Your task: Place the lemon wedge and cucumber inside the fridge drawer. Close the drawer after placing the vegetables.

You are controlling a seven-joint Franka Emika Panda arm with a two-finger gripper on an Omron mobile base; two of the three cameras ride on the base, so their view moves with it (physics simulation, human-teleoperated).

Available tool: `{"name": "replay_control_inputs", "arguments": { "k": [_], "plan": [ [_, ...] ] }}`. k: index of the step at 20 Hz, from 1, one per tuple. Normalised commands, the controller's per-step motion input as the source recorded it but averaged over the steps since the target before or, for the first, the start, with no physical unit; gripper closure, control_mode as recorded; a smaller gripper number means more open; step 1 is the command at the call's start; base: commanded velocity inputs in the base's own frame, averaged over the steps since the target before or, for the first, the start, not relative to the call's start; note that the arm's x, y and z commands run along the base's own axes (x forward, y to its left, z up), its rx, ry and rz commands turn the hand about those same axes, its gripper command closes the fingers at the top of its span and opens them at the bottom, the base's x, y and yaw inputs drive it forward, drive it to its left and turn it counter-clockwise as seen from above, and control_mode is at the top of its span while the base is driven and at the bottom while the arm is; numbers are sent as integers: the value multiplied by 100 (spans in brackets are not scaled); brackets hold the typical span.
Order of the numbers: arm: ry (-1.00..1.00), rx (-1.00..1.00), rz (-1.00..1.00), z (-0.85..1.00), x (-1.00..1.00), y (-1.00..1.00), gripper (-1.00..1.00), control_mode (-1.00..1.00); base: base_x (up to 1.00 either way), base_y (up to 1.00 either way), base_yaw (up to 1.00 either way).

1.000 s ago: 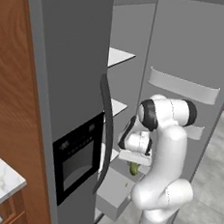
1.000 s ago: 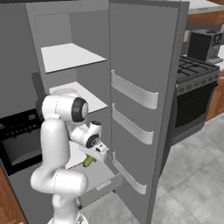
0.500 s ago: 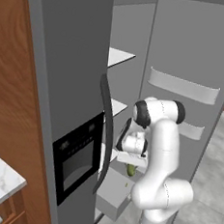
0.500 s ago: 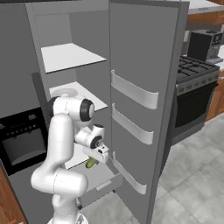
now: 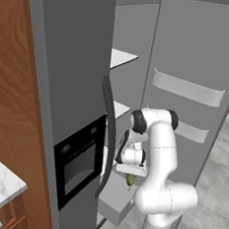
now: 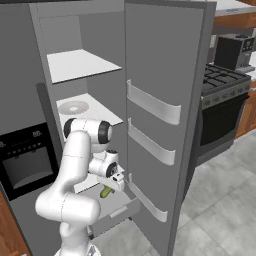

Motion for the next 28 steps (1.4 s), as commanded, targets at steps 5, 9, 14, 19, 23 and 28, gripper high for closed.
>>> {"name": "replay_control_inputs", "arguments": {
  "k": [5, 9, 14, 19, 23, 28],
  "plan": [
    [0, 0, 0, -52, 14, 0, 100, -100, 0, 0, 0],
    [0, 0, 0, -61, 34, 1, 100, -100, 0, 0, 0],
    [0, 0, 0, -59, 51, 11, 100, -100, 0, 0, 0],
    [5, 1, 0, -41, 52, 1, 100, -100, 0, 0, 0],
    [14, 0, 0, -66, 39, 0, 100, -100, 0, 0, 0],
    [12, 0, 0, -87, 31, 0, 100, -100, 0, 0, 0]
  ]
}}
